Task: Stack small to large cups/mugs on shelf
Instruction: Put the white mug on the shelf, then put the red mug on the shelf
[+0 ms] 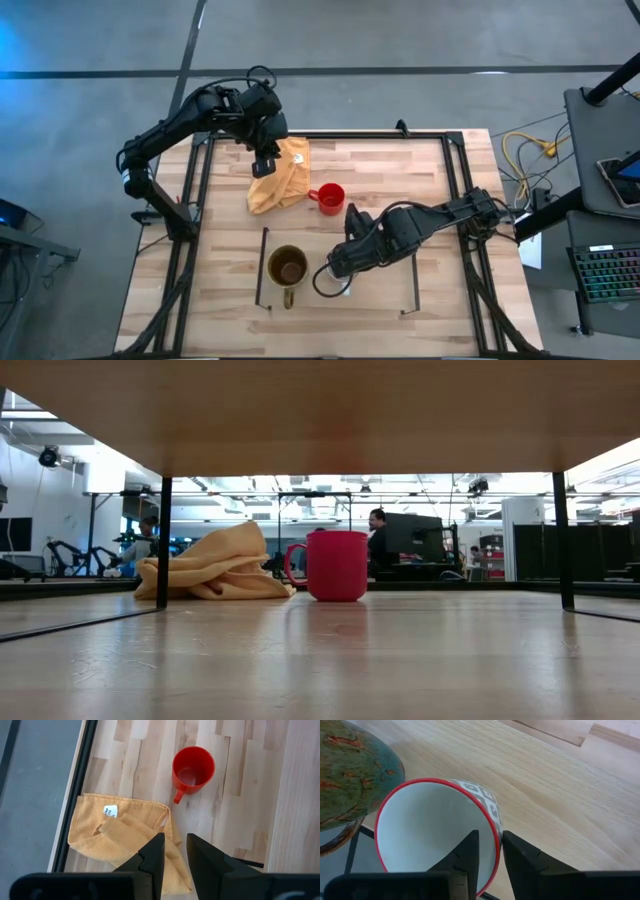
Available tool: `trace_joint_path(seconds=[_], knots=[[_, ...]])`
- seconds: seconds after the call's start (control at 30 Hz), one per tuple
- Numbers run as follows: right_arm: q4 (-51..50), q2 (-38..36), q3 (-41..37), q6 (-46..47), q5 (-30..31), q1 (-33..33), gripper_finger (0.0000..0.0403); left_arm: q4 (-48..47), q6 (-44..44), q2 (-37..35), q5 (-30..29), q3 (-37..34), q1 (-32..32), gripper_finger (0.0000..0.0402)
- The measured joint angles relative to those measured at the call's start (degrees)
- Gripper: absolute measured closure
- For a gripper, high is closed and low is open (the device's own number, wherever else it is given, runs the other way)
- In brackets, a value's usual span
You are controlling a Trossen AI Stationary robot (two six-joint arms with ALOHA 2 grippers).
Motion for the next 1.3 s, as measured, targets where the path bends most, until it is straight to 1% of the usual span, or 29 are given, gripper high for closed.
trace_joint_path(seconds=[0.17, 0.33, 0.5, 0.6, 0.7, 0.77, 0.9, 1.0, 1.17, 1.3], knots=[[-0.02, -0.40, 0.00, -0.42, 0.00, 0.00, 0.0323, 0.02, 0.00, 0.00, 0.02, 0.00, 0.02, 0.0334], [-0.08, -2.31, 0.00, -1.10, 0.77, 0.00, 0.0323, 0.23, 0.00, 0.00, 0.02, 0.00, 0.02, 0.0334], [-0.08, -4.71, -0.02, -2.24, 5.13, -0.12, 0.0323, 0.26, 0.00, 0.00, 0.06, 0.00, 0.00, 0.0334], [-0.07, -6.21, -0.08, -4.30, 8.14, -1.76, 0.0323, 0.27, 0.02, 0.00, 0.97, 0.00, -0.05, 0.0334], [-0.03, -7.73, -1.06, -7.12, 11.71, -5.31, 0.0323, 0.26, 0.17, 0.00, 2.92, 0.00, -0.09, 0.0334], [-0.04, -9.01, -2.72, -10.60, 11.89, -8.71, 0.0323, 0.28, 0.15, 0.00, 3.95, 0.00, -0.09, 0.0334], [-0.10, -10.77, -8.63, -19.17, 7.39, -16.50, 0.0323, 0.28, 0.13, -0.06, 8.20, 0.00, -0.09, 0.0334], [-0.13, -11.25, -13.72, -25.07, 6.47, -21.72, 0.0322, 0.28, 0.11, -0.21, 10.97, 0.00, -0.14, 0.0334], [0.52, -11.69, -19.82, -34.20, 3.57, -27.89, 0.0310, 1.00, -0.01, -0.22, 11.28, 0.00, -0.13, 0.0334], [5.88, -11.67, -23.68, -41.20, 0.69, -30.90, 0.0302, 3.85, -1.79, -0.22, 11.26, 0.00, -0.09, 0.0334]])
